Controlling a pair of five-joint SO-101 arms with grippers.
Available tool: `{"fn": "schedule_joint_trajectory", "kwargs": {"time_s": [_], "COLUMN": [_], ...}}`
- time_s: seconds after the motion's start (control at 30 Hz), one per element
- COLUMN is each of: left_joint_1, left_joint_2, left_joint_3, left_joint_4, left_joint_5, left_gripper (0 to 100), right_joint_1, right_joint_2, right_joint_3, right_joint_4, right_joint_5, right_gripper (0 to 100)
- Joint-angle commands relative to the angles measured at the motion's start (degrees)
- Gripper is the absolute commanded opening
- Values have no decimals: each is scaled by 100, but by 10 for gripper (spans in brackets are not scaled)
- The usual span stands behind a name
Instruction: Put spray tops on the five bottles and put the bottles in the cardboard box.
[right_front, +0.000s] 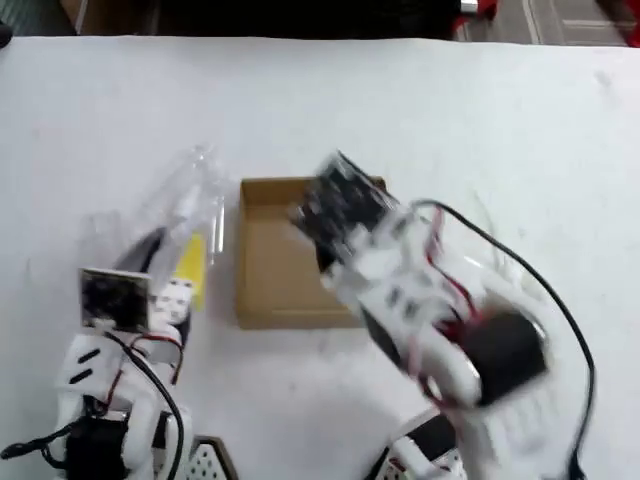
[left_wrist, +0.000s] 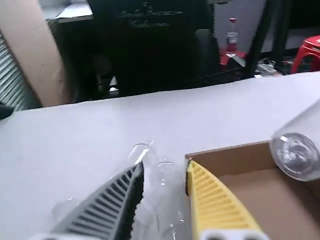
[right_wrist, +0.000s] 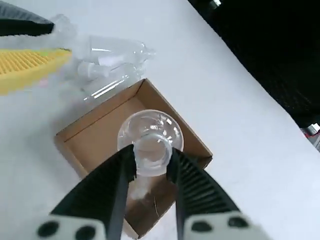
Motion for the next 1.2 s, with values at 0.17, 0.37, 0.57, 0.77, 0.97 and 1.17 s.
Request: {"fn": "schedule_joint_trajectory", "kwargs": {"time_s": [0.17,0.37,0.57,0.77,0.97,1.17], "left_joint_1": [-1675,-1719,-1402,-1402,-1393,-1393], "left_joint_2": [4,4,4,4,4,4], "left_joint_3": [1152,1670,1802,1802,1802,1820], "left_joint_4": [-1415,-2013,-2048,-2048,-2048,-2057], "left_joint_5": [976,1099,1090,1090,1090,1090], "left_gripper": [134,134,134,134,134,134], "right_joint_1": [75,40,66,-48,-75,-198], "right_joint_2": [1912,3134,4567,5701,6431,6519], "right_joint_3": [-273,-958,-2048,-3182,-3833,-4000], "right_joint_4": [-1253,-1411,-1262,-787,-629,-655], "right_joint_5": [-88,-88,-53,-53,-88,-97], "right_gripper": [16,16,16,16,16,16]}}
